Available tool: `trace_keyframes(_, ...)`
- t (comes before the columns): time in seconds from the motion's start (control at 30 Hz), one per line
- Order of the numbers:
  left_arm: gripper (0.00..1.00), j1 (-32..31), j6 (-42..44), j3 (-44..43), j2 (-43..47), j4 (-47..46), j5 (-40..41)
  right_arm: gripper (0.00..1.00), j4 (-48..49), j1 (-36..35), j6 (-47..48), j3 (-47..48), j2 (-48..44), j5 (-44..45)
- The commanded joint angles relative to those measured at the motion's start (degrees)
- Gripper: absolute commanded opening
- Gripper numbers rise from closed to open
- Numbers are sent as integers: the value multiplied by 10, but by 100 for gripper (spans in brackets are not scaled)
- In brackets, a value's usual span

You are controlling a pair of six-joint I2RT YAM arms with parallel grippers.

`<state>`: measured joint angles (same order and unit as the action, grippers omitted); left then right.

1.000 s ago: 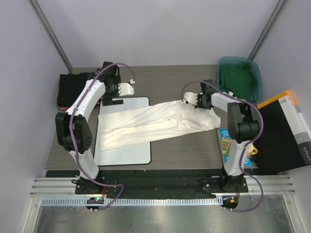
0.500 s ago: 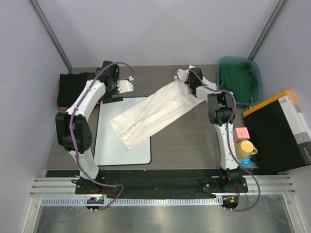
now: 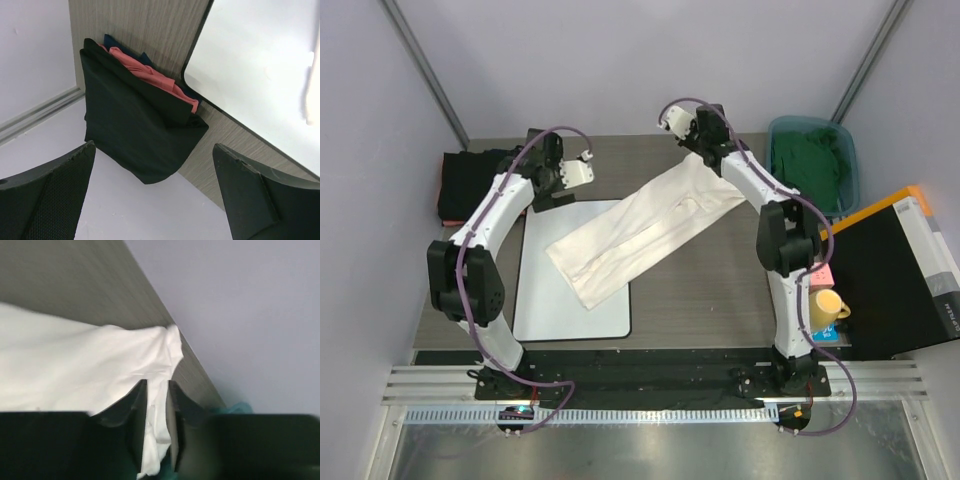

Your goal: Fold and stack the t-shirts

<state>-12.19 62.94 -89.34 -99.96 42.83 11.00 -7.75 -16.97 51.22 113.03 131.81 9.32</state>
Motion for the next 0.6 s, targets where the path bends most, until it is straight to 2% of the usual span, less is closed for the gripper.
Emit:
trace_keyframes(0.0, 100, -5, -37, 29, 43, -108, 7, 13, -251, -95, -23, -60, -158, -220)
trace_keyframes(0.03, 100, -5, -47, 35, 50, -124, 5, 2, -271, -110, -10, -106, -187, -237)
trace_keyframes(0.07, 100, -6, -69, 51, 57, -139, 4, 1, -291, -129, -7, -126, -196, -245)
trace_keyframes(0.17, 100, -13, -111, 68, 92, -175, -4, 1, -318, -177, -3, -174, -204, -284)
trace_keyframes(0.2, 100, -13, -154, 67, 100, -191, 1, 1, -322, -185, -5, -181, -204, -290)
trace_keyframes(0.3, 100, -12, -246, 60, 127, -222, 67, 1, -322, -211, -2, -191, -198, -321)
trace_keyframes(0.4, 100, -12, -299, 65, 165, -231, 111, 1, -314, -229, -2, -188, -184, -332)
trace_keyframes(0.57, 100, -11, -330, 106, 232, -249, 179, 1, -295, -273, 1, -186, -168, -340)
